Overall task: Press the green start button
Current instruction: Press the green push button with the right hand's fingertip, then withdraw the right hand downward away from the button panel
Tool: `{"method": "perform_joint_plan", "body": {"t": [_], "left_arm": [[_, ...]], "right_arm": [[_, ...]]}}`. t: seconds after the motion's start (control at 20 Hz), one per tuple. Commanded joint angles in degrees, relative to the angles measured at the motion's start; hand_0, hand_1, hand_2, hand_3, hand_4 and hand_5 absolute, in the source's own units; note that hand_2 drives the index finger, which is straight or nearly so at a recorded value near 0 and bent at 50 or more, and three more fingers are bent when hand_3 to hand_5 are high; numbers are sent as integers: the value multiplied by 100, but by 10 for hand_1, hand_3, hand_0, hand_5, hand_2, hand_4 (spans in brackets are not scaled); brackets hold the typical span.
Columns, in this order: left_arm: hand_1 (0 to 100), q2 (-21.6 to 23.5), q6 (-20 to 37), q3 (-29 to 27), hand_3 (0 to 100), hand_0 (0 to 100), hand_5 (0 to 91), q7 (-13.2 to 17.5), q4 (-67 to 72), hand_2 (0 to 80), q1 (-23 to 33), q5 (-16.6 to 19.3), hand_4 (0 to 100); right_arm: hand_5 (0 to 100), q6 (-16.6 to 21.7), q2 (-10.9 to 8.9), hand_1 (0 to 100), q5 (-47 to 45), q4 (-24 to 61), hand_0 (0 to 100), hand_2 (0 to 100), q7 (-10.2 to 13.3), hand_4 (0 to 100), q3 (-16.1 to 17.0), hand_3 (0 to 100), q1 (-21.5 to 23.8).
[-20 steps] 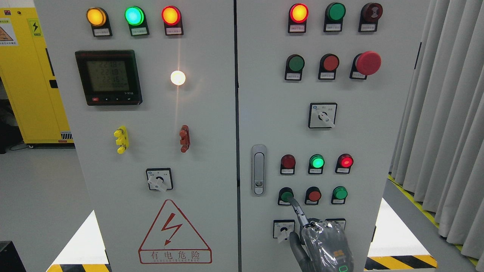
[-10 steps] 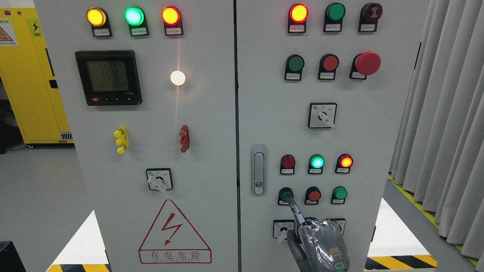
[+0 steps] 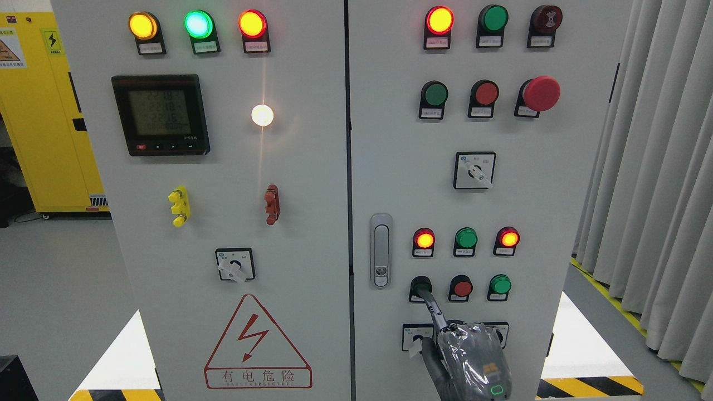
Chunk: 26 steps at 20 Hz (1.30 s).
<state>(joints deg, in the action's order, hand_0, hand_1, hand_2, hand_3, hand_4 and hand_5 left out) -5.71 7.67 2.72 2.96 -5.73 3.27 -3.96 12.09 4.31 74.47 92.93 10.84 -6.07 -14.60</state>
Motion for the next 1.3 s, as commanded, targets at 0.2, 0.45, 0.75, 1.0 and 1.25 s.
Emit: {"method": "perform_joint_plan", "body": {"t": [0.2,0.45,0.75,1.0,1.25], "left_arm": [[556,0,-3,0,0,120,0,3,1,0,-2,0,0],[556,0,-3,0,0,120,0,3,1,0,-2,0,0],[556,0,-3,0,0,120,0,3,1,0,7,0,0],[556,0,-3,0,0,120,0,3,1,0,-1,0,0],[556,0,-3,0,0,120,0,3,-7,0,-2,0,0]], "right_arm": [[1000,12,9,983,-126,128,802,0,14,946,53,919,36],[1000,56,0,982,-134,515,815,14,23,946,1,924,193],[1000,65,0,982,-169,875,826,20,32,946,-34,926,387],[1000,74,0,964,-694,1412,876,17,-12,962,-244,925,738],[868,83,-44,967,-3434,1456,912,40,-231,860,-790,770,1143]]}}
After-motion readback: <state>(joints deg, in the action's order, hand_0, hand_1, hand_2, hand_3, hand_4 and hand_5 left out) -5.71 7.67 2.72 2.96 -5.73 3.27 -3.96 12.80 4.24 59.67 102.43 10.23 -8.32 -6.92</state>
